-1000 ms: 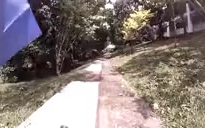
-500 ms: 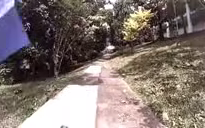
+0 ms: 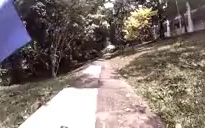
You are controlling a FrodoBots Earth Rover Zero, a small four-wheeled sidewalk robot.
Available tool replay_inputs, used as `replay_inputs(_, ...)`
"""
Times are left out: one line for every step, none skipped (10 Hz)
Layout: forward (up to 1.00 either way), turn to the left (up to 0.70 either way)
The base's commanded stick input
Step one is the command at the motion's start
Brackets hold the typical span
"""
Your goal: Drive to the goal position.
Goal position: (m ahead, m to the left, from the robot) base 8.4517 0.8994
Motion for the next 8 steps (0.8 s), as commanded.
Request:
replay_inputs(0.50,0.00)
replay_inputs(0.50,0.00)
replay_inputs(0.50,0.00)
replay_inputs(0.50,0.00)
replay_inputs(0.50,0.00)
replay_inputs(0.50,0.00)
replay_inputs(0.50,0.00)
replay_inputs(0.50,0.00)
